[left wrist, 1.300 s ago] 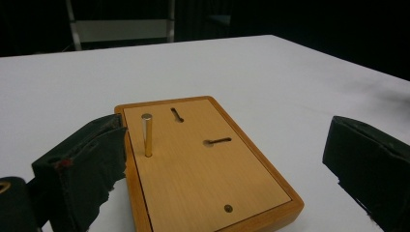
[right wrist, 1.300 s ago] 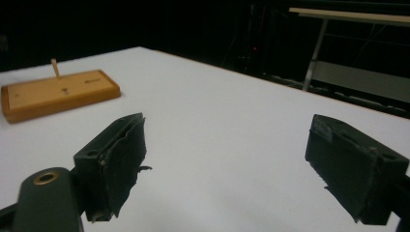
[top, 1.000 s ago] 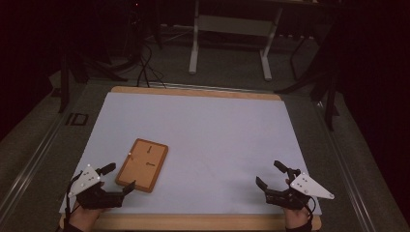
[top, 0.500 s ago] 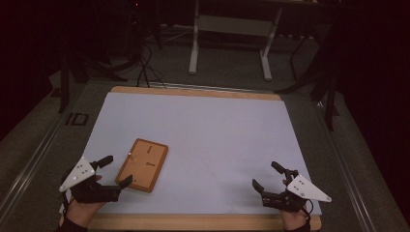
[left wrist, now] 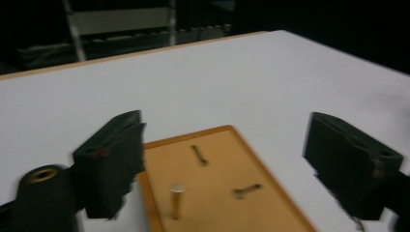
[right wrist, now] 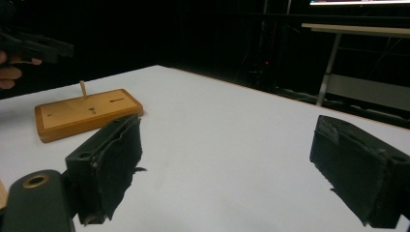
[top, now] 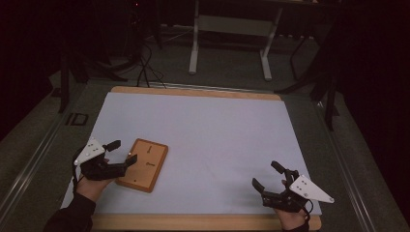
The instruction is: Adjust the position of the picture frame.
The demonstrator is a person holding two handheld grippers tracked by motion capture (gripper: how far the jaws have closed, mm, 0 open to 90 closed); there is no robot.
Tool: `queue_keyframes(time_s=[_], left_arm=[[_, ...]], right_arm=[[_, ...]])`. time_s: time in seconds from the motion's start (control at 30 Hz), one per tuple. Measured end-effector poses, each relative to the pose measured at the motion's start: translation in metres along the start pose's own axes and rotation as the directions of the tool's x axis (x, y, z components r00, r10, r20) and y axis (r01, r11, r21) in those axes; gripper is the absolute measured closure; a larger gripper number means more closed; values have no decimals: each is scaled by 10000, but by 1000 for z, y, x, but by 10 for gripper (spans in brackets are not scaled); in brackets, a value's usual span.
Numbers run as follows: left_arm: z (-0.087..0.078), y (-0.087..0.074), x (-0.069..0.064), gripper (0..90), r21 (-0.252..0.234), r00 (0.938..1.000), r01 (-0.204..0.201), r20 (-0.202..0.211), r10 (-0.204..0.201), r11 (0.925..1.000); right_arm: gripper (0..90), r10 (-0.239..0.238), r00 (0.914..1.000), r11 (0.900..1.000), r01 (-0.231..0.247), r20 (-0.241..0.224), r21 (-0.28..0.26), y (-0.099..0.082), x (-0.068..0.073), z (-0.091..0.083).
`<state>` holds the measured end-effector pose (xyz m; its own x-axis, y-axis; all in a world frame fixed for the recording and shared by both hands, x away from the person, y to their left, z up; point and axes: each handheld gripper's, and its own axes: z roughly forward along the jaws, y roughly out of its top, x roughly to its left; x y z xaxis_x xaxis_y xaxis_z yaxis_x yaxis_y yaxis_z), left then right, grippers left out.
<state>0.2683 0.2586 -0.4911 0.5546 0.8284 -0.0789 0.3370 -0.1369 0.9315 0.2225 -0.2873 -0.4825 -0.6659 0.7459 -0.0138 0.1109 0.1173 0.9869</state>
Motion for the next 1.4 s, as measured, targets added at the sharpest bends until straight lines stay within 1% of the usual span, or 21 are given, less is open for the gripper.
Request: queue_keyframes(time_s=[0.03, 0.07, 0.13, 0.17, 0.3, 0.33, 0.4, 0.43, 0.5, 0.53, 0.6, 0.67, 0.7, 0.83, 0.93, 1.0, 1.03, 1.13, 1.23, 1.33, 1.4], left_arm=[[3, -2, 2, 174, 94, 9999, 116, 0, -116, 9999], [6, -4, 3, 228, 176, 9999, 76, -71, -75, 9998], [12, -8, 4, 268, 461, 9999, 16, -122, -10, 9989], [14, -9, 5, 311, 567, 9996, -16, -287, 33, 9984], [20, -15, 8, 476, 931, 9991, 102, -409, -64, 9956], [21, -17, 9, 517, 1094, 9985, 138, -542, -79, 9939], [23, -19, 10, 557, 1276, 9988, 180, -474, -120, 9917], [24, -20, 10, 568, 1440, 9980, 138, -633, -47, 9895], [26, -22, 11, 584, 1581, 9983, 242, -558, -155, 9871], [26, -23, 11, 605, 1661, 9977, 232, -673, -122, 9858], [28, -25, 12, 635, 1775, 9977, 258, -661, -142, 9838], [29, -26, 14, 675, 2039, 9973, 266, -719, -121, 9786], [29, -28, 15, 692, 1967, 9975, 355, -676, -226, 9798], [29, -28, 15, 727, 1985, 9981, 380, -543, -277, 9794], [31, -29, 14, 761, 2042, 9983, 373, -516, -273, 9782], [33, -30, 14, 776, 2193, 9982, 271, -578, -148, 9753], [34, -31, 14, 788, 2202, 9983, 332, -535, -219, 9749], [36, -32, 13, 825, 2298, 9981, 286, -605, -151, 9728], [37, -32, 12, 830, 2329, 9973, 242, -735, -72, 9722], [37, -34, 12, 835, 2246, 9966, 462, -770, -296, 9734], [38, -34, 11, 835, 2230, 9956, 502, -885, -311, 9735]], right_arm=[[109, -41, 10000, 10000, 41, 22, 30, 0, 0, 0], [111, -53, 10000, 10000, 54, -32, 67, 0, 0, 0], [117, -95, 9999, 9999, 96, -63, 108, 0, 1, 0], [124, -108, 9999, 9999, 109, -92, 125, 0, 1, 0], [128, -132, 9999, 9999, 132, -71, 42, 1, 2, -1], [131, -142, 9999, 9999, 143, -75, 58, 1, 2, -1], [131, -144, 9998, 9998, 145, -100, 111, 0, 1, -1], [133, -110, 9999, 9998, 112, -127, 146, 0, 1, -1], [133, -105, 9999, 9998, 108, -132, 195, 0, 1, 0], [133, -107, 9998, 9997, 110, -160, 221, 0, 0, 0], [133, -116, 9998, 9996, 120, -165, 250, -1, 1, 1], [134, -127, 9997, 9995, 132, -197, 281, -1, 1, 1], [135, -134, 9997, 9994, 140, -183, 308, -1, 1, 1], [135, -73, 9998, 9995, 79, -184, 321, -1, 0, 1], [135, -25, 9998, 9994, 32, -191, 349, -1, -1, 1], [135, -18, 9998, 9993, 25, -183, 375, -2, -1, 1], [135, -32, 9998, 9992, 39, -179, 393, -2, -1, 2], [136, -20, 9999, 9993, 26, -157, 384, -2, -2, 1], [137, 18, 9999, 9992, -13, -132, 397, -2, -2, 2], [137, 15, 9999, 9992, -11, -118, 404, -2, -3, 1], [137, 48, 9999, 9992, -43, -118, 407, -2, -3, 1]])
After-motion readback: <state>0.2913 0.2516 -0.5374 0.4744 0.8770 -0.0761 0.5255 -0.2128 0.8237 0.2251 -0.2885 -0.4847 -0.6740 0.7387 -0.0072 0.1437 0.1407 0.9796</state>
